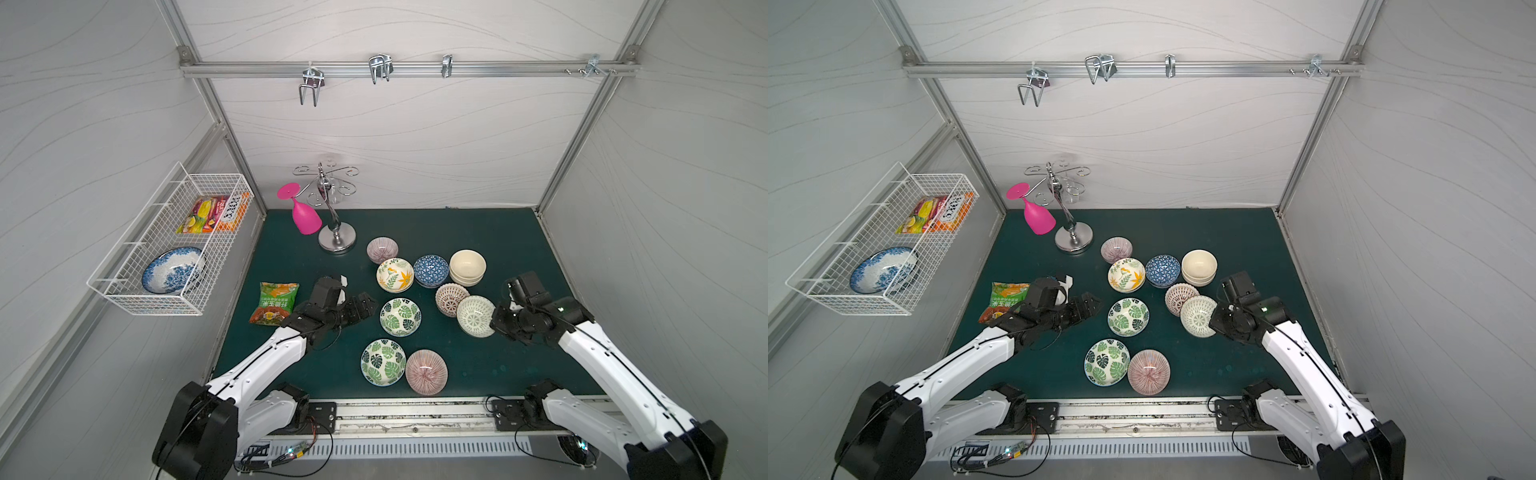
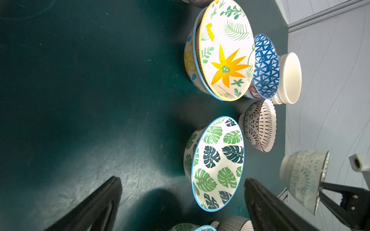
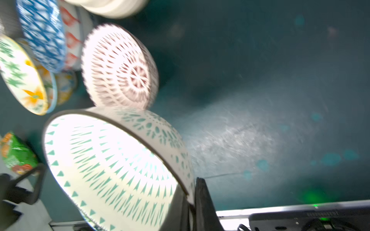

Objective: Stack the bowls
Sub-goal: Pick up the bowl from the center of the board, then place the bowl on the bowl.

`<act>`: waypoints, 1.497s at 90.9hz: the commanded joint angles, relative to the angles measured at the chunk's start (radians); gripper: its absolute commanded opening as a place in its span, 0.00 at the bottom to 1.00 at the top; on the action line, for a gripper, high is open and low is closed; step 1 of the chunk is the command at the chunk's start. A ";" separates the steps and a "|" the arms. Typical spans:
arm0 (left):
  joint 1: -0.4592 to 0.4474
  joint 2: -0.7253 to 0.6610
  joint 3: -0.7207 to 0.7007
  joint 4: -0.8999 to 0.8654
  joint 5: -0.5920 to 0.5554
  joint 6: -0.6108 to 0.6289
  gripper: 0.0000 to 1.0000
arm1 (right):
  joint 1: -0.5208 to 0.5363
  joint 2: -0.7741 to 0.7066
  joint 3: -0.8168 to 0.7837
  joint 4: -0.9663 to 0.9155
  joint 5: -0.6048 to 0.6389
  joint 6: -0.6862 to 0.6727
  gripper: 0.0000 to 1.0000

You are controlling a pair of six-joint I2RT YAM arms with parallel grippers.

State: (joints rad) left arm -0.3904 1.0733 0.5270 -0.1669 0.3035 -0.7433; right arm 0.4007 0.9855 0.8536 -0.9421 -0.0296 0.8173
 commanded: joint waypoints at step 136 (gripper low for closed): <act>0.006 0.057 0.065 0.060 0.036 0.026 1.00 | 0.028 0.472 0.133 0.317 0.052 -0.068 0.00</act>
State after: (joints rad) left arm -0.3904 1.1236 0.5461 -0.1478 0.3305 -0.7353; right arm 0.4282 1.4441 0.9783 -0.6689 0.0216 0.7368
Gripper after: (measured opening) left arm 0.998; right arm 0.085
